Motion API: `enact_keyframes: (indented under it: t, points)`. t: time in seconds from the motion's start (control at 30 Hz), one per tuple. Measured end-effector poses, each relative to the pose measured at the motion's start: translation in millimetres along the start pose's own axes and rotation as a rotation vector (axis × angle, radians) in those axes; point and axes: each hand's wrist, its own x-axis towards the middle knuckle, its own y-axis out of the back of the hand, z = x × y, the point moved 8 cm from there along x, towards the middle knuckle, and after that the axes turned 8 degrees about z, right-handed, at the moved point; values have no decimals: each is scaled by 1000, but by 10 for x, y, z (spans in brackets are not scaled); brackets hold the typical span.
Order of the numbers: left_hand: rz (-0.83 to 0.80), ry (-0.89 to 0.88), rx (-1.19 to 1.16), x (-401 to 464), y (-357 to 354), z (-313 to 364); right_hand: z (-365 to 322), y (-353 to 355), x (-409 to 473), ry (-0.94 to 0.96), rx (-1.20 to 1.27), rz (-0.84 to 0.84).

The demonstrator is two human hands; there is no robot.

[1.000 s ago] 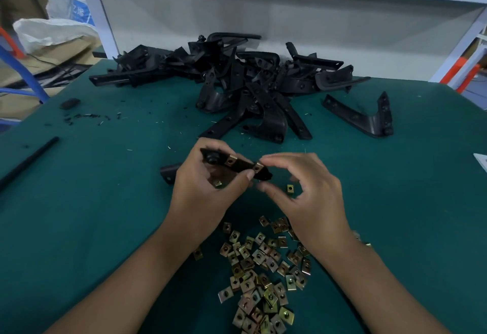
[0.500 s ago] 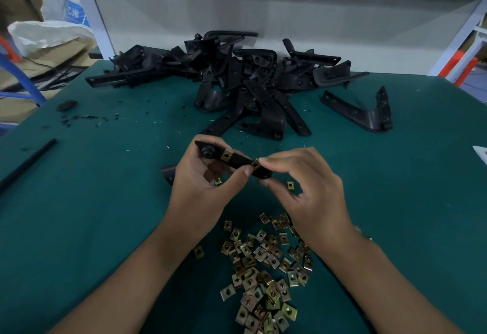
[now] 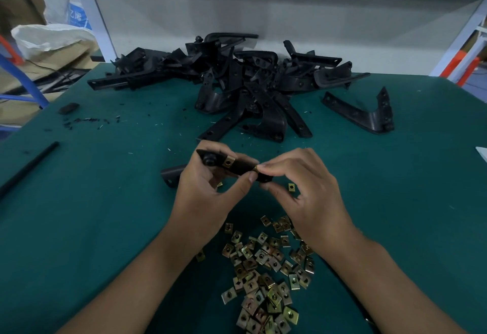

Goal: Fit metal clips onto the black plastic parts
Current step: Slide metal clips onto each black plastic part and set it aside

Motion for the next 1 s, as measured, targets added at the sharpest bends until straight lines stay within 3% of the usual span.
enact_keyframes:
  t: [0.3, 0.4, 0.57, 0.67, 0.83, 1.0]
  points:
    - [-5, -51, 66, -2, 26, 5, -10, 1, -29, 30, 16, 12]
    - [-10, -157, 136, -39, 6, 88, 37, 57, -1, -41, 75, 78]
    - [143, -296, 411, -65, 84, 207, 161, 178, 39, -176, 169, 181]
    - [168, -330, 431, -75, 112, 265, 143, 149, 41, -206, 221, 164]
    - [152, -414, 357, -96, 106, 296, 52, 233, 80, -106, 176, 211]
    - [189, -522, 450, -138, 82, 447, -122, 410, 188, -11, 91, 179]
